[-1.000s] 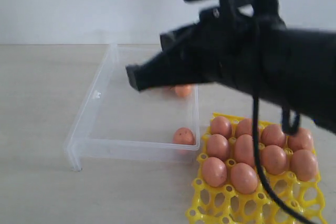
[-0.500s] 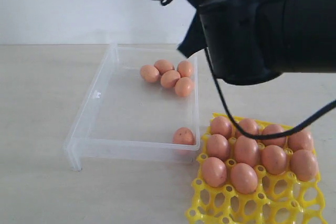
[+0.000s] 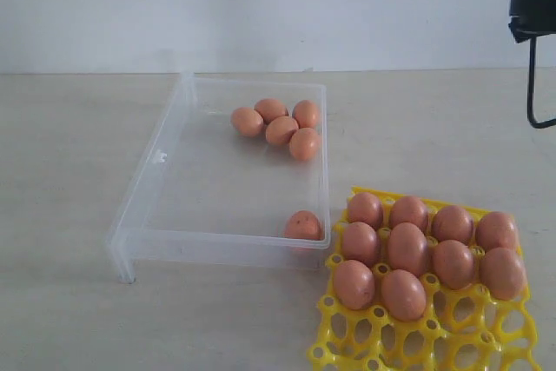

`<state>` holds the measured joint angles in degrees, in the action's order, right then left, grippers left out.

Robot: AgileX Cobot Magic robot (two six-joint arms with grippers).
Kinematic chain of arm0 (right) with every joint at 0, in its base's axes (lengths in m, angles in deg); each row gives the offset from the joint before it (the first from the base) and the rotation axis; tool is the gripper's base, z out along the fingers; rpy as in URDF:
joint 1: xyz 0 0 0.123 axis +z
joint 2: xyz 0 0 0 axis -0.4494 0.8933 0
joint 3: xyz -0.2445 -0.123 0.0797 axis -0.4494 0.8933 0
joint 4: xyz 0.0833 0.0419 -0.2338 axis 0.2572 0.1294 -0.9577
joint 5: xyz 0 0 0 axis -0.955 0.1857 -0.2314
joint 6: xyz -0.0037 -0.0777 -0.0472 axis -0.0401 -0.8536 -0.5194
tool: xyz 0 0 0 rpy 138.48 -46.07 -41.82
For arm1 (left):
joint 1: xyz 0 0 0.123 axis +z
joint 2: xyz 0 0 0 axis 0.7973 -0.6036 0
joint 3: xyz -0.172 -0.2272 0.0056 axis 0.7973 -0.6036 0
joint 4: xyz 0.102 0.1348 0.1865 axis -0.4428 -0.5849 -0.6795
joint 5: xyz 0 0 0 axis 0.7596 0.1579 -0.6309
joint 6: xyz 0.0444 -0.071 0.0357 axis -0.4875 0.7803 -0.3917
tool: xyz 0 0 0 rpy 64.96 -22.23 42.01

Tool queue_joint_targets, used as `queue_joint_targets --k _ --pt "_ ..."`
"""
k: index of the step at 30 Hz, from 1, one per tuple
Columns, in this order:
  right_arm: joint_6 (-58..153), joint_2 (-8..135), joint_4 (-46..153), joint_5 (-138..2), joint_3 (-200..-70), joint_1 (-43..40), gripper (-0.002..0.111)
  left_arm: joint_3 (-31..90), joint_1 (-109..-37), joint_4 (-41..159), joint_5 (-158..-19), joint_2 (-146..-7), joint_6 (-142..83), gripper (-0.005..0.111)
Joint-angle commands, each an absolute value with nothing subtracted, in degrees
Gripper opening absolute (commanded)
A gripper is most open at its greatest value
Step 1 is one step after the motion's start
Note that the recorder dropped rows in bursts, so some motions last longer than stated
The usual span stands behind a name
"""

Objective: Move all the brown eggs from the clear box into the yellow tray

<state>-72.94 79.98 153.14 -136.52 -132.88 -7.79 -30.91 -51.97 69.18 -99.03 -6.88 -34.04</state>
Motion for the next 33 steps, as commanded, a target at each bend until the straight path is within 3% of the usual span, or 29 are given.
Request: queue_joint_targets --k 1,8,18,22,25,28,31,33 --pt "-61.31 79.12 144.23 -133.56 -132.75 -11.22 0.0 -31.14 -52.21 69.09 -98.89 -6.67 -34.05 0.004" --pt "-26.66 78.61 127.06 -137.84 -132.75 -11.91 0.0 -31.14 -52.21 69.09 -98.89 -6.67 -34.05 0.004" --pt "23.09 73.71 124.37 -137.73 -133.15 -13.55 0.0 -31.14 -52.21 69.09 -98.89 -6.67 -34.05 0.004" --pt "22.62 70.77 109.39 -119.8 -133.59 -13.55 0.0 -31.14 -52.21 69.09 -98.89 -6.67 -34.05 0.004" --pt "24.11 67.76 79.35 -101.32 -134.29 -13.55 0.0 -31.14 -52.21 69.09 -98.89 -6.67 -34.05 0.004" --pt "38.92 64.97 51.18 -84.01 -136.26 -11.99 0.0 -31.14 -52.21 69.09 -98.89 -6.67 -34.05 0.004" --pt "52.74 62.35 38.97 -69.04 -136.21 -8.9 0.0 -31.14 -52.21 69.09 -98.89 -6.67 -34.05 0.004" --pt "50.59 61.62 36.2 -54.6 -136.21 -5.68 0.0 -31.14 -52.21 69.09 -98.89 -6.67 -34.05 0.004"
